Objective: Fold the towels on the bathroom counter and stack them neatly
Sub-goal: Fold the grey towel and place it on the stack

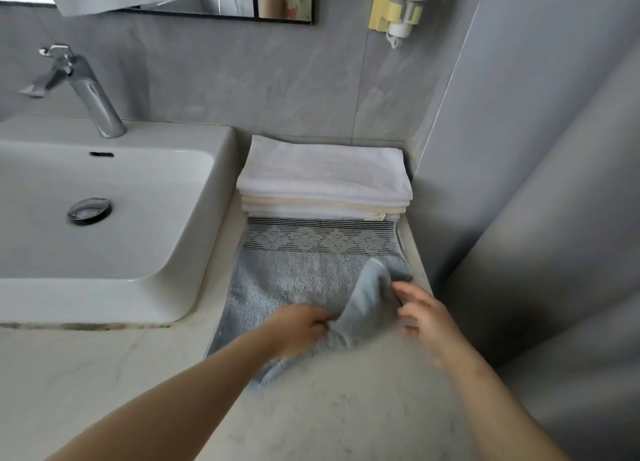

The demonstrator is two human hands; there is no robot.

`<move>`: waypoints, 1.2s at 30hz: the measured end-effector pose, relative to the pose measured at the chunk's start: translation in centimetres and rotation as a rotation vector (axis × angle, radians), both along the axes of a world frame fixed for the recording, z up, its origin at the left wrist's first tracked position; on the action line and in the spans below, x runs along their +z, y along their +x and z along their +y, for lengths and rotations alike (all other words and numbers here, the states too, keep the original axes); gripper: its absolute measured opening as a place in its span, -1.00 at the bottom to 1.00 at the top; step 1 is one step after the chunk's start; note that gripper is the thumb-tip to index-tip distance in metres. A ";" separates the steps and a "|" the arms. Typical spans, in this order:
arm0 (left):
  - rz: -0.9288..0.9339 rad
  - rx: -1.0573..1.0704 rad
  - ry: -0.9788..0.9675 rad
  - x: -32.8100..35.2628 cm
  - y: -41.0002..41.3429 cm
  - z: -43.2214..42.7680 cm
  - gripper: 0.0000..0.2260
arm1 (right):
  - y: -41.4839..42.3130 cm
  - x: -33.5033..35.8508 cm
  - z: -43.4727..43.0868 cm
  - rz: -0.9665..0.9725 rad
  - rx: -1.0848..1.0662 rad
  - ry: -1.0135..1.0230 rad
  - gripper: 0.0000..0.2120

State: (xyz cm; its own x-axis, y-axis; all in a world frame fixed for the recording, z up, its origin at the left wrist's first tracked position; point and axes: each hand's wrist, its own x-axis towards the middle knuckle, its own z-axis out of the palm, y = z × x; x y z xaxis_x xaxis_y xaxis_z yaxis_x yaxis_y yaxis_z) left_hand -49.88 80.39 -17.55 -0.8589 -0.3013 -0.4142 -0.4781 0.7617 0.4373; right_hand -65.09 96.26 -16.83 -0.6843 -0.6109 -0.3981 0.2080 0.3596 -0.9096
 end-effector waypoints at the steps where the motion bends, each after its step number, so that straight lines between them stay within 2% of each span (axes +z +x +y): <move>1: 0.020 0.111 0.121 0.2 -0.2 -0.7 -0.71 | 0.0 -0.3 -0.3 0.102 0.025 0.053 -0.64; 3: 0.074 0.310 0.258 0.1 -0.4 -2.0 -0.79 | -0.2 -0.8 -0.7 0.226 0.057 0.121 -0.60; 6: 0.132 0.434 0.116 -0.1 -0.2 -3.7 -0.78 | -0.7 -1.6 -1.3 0.371 0.094 0.272 -0.51; 9: 0.232 0.477 0.032 -0.1 0.4 -3.7 -0.73 | -1.0 -1.7 -1.9 0.408 0.098 0.367 -0.45; 13: 0.298 0.316 -0.079 0.6 2.4 -3.1 -0.52 | -1.0 -1.4 -2.9 0.435 0.095 0.394 -0.52; 14: 0.245 0.230 -0.090 0.8 3.0 -3.0 -0.43 | -1.0 -1.5 -3.2 0.440 0.092 0.402 -0.57; 17: -0.009 0.040 -0.200 0.4 4.5 -3.1 -0.22 | -1.1 -1.7 -3.9 0.513 0.084 0.439 -0.93; 18: -0.054 0.030 -0.235 0.2 4.8 -3.1 -0.26 | -1.2 -1.6 -4.0 0.543 0.071 0.429 -0.91; 20: -0.053 0.052 -0.257 0.2 4.7 -3.3 -0.52 | -1.5 -1.0 -4.3 0.534 0.011 0.326 -0.88; 23: 0.008 0.128 -0.156 1.6 4.1 -4.2 -0.92 | -1.6 0.7 -4.7 0.251 -0.174 0.007 -0.85; 25: 0.052 0.159 -0.137 3.0 3.7 -5.2 -0.75 | -1.8 2.2 -4.7 -0.023 -0.251 -0.191 -0.81; 27: 0.111 0.195 -0.162 4.1 3.6 -6.0 -0.79 | -2.0 3.7 -4.1 -0.211 -0.214 -0.265 -0.80; 29: 0.179 0.244 -0.190 4.5 3.8 -6.3 -0.94 | -2.0 4.3 -3.0 -0.280 -0.140 -0.208 -0.76; 31: 0.227 0.301 -0.193 4.0 4.3 -6.1 -0.90 | -2.0 4.1 -1.9 -0.274 -0.095 -0.086 -0.73; 36: 0.245 0.308 -0.209 2.2 5.5 -4.8 -0.87 | -0.8 1.2 0.4 0.028 0.006 0.251 -0.84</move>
